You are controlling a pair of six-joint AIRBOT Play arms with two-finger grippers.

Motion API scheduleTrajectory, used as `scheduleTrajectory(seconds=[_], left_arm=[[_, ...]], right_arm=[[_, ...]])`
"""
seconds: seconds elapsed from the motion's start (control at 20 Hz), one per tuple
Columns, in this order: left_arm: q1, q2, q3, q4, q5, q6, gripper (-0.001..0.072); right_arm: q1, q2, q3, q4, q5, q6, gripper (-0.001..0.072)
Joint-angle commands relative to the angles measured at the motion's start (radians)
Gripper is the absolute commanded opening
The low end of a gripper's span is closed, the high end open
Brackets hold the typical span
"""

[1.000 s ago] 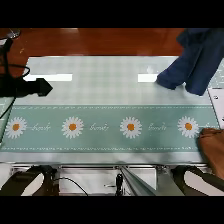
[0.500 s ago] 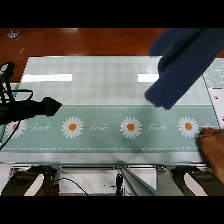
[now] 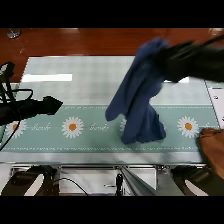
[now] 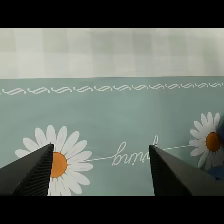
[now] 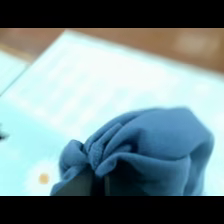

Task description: Fold the shirts.

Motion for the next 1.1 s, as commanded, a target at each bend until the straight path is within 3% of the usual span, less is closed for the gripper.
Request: scheduleTrajectory(seconds=[0.0,0.2,0.25,0.3,0.4,0.55,0.65,0.8,0.9,1.05], left_arm=[[-0.001,-0.006,0.000,-0.001,0.002,0.000,0.0702],[0.000,-0.030,-0.002,0.000,0.002,0.001,0.0702],[0.000,-0.037,-0.003,0.002,0.002,0.001,0.0702],[0.000,-0.045,-0.003,0.011,0.002,0.001,0.0702],[0.000,-0.059,-0.003,0.024,-0.003,0.001,0.0702],[0.000,-0.074,-0.004,0.026,-0.096,0.005,0.0702],[0.000,-0.085,-0.025,0.026,-0.201,0.006,0.0702],[0.000,-0.093,-0.163,0.024,-0.229,0.023,0.0702],[0.000,-0.125,-0.296,-0.137,-0.198,0.072,0.0702],[0.000,-0.209,-0.438,-0.524,-0.010,0.282,0.0702]], right_arm=[[0.208,-0.125,-0.247,0.060,-0.226,0.133,0.0025],[0.407,-0.423,-0.265,0.224,-0.368,0.145,0.0050],[0.425,-0.476,-0.265,0.284,-0.391,0.143,0.0371],[0.426,-0.505,-0.262,0.346,-0.389,0.108,0.0628],[0.385,-0.498,-0.241,0.360,-0.334,0.065,0.0620],[0.144,-0.364,-0.206,0.251,-0.158,0.069,0.0620],[-0.083,-0.240,-0.206,0.080,0.001,0.125,0.0620],[-0.399,-0.065,-0.304,-0.197,0.183,0.185,0.0619],[-0.578,0.043,-0.463,-0.190,0.200,0.183,0.0618],[-0.704,0.170,-0.707,-0.032,0.180,0.122,0.0618]])
